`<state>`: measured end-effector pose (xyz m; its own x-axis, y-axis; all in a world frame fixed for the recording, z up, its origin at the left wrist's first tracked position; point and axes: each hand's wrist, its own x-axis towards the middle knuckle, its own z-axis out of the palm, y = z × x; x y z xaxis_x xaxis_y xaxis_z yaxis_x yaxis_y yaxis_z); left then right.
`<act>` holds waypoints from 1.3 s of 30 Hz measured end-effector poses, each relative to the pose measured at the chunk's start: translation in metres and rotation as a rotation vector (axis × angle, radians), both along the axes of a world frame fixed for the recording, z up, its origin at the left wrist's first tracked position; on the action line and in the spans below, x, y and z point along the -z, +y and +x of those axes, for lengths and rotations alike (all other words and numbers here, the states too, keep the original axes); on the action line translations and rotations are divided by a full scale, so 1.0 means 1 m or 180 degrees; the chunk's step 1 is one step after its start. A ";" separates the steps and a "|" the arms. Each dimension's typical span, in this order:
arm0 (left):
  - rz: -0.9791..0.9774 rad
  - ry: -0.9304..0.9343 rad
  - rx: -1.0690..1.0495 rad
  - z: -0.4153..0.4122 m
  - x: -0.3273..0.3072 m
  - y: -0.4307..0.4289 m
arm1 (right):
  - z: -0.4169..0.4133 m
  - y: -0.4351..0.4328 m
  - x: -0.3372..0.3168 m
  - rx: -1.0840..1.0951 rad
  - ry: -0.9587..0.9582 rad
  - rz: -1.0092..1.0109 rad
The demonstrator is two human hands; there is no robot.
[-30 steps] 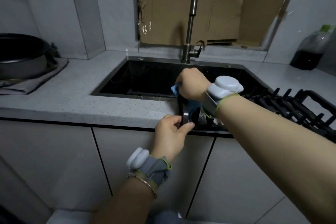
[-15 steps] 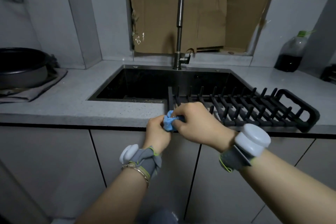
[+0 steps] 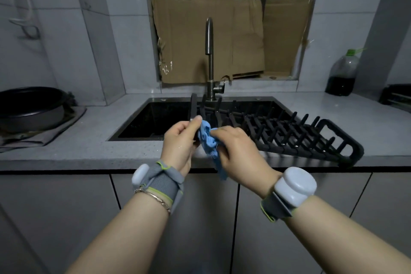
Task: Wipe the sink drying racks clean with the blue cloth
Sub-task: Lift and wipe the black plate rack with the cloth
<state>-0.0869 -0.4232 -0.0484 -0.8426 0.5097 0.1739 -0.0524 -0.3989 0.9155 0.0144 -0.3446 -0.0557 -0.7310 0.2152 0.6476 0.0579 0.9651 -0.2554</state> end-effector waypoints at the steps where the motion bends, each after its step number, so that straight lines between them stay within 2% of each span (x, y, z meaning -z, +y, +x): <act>1: 0.0032 0.0002 -0.0075 -0.002 -0.005 -0.001 | -0.002 -0.002 -0.003 -0.0065 0.0007 -0.0007; 3: 0.0092 0.0100 -0.0215 -0.006 -0.023 0.001 | 0.001 -0.007 -0.017 -0.0165 0.0274 -0.0200; 7: 0.0122 0.0424 -0.0470 -0.020 -0.080 0.005 | 0.015 0.000 -0.059 -0.0015 0.1215 -0.0592; 14: -0.0201 0.1060 -0.0690 -0.040 -0.142 0.021 | 0.033 0.074 -0.109 0.0825 0.1557 -0.1954; 17: -0.0217 0.1169 -0.0731 -0.042 -0.154 0.033 | 0.029 0.093 -0.120 0.0829 0.1481 -0.2179; 20: -0.0374 0.1538 -0.0806 -0.050 -0.181 0.040 | 0.017 0.107 -0.137 0.0651 0.1623 -0.2440; 25: -0.0512 0.2457 -0.0842 -0.061 -0.241 0.053 | -0.006 0.134 -0.172 0.0574 0.1873 -0.2392; 29: -0.0715 0.2942 -0.0774 -0.055 -0.260 0.068 | -0.022 0.141 -0.203 0.0406 0.2151 -0.2297; 32: -0.0960 0.3525 -0.0972 -0.053 -0.276 0.087 | -0.024 0.148 -0.236 0.0233 0.2540 -0.2238; 35: -0.1129 0.4013 -0.0961 -0.047 -0.277 0.102 | -0.019 0.151 -0.259 0.0181 0.2776 -0.2084; 39: -0.1534 0.4522 -0.0453 -0.033 -0.241 0.125 | -0.021 0.151 -0.251 0.0081 0.2533 -0.1784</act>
